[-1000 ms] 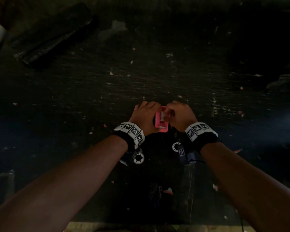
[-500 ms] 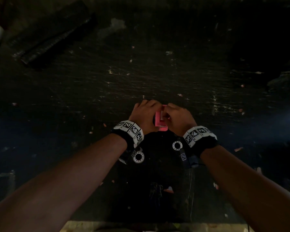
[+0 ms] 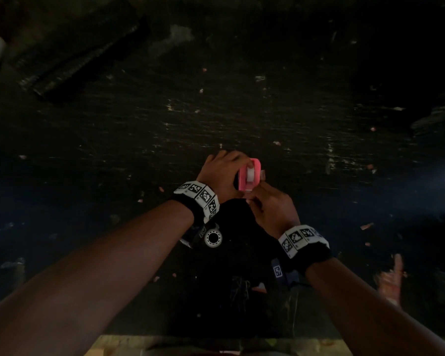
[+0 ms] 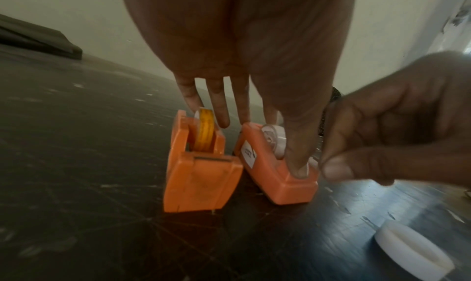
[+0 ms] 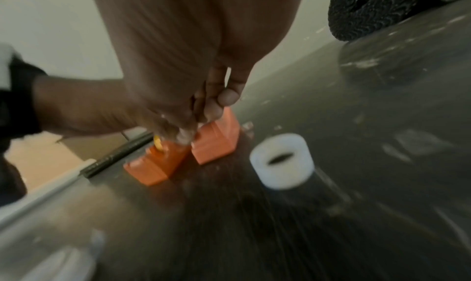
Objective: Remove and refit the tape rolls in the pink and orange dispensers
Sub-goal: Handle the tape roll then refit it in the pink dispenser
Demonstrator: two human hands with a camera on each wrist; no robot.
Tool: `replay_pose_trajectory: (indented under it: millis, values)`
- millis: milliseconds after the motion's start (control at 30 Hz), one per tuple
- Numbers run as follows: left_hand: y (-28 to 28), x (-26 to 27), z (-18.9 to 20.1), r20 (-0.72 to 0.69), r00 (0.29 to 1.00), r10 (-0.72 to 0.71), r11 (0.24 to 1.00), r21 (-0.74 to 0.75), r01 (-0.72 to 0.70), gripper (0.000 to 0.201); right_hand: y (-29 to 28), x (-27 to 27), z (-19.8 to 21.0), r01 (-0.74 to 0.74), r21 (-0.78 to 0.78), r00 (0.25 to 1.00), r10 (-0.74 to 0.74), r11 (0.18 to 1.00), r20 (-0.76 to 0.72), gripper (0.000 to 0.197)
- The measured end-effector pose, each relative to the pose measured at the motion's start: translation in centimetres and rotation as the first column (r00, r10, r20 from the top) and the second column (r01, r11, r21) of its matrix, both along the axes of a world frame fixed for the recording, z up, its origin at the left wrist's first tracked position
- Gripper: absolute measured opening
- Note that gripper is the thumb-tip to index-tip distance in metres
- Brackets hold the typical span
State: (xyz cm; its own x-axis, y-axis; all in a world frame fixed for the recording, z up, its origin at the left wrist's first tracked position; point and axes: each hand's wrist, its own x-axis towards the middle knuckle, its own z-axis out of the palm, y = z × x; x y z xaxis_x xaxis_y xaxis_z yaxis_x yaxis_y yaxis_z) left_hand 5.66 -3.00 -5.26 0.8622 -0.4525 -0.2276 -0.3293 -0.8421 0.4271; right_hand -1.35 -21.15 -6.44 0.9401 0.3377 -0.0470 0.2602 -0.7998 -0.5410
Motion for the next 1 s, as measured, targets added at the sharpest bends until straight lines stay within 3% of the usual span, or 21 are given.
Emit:
replay_pose_trajectory:
  millis: [267,433,600,733,900,1000]
  values:
    - [0.1,0.2,0.0,-0.034,0.999,-0.017,1.0,0.005,0.017,0.077,0.4,-0.9,-0.5,0.123,-0.104,0.992,-0.126,0.987,-0.019,0.007]
    - [0.0,0.3,0.1,-0.033,0.999,-0.031,0.999,0.01,0.032,0.077,0.2,-0.1,0.3,0.343,-0.063,0.934,-0.347,0.937,-0.082,0.016]
    - [-0.1,0.3,0.2,-0.006,0.999,-0.032,0.999,0.012,0.032,0.079,0.3,1.4,0.2,0.268,-0.142,0.94,-0.291,0.953,-0.178,0.023]
    - [0.7,-0.1,0.5,-0.035,0.999,-0.023,1.0,0.01,0.024,0.103,0.1,1.6,0.0,0.241,-0.152,0.946,-0.267,0.959,-0.182,0.033]
    - [5.0,-0.2,0.4,-0.135,0.987,0.086,0.994,0.084,-0.075,0.128,0.5,1.7,0.1,0.247,-0.146,0.945,-0.272,0.958,-0.184,0.021]
    - [7.0,-0.4,-0.2,-0.212,0.974,0.08,0.992,0.11,-0.058,0.129,0.4,1.7,0.0,0.241,-0.138,0.949,-0.263,0.961,-0.177,0.021]
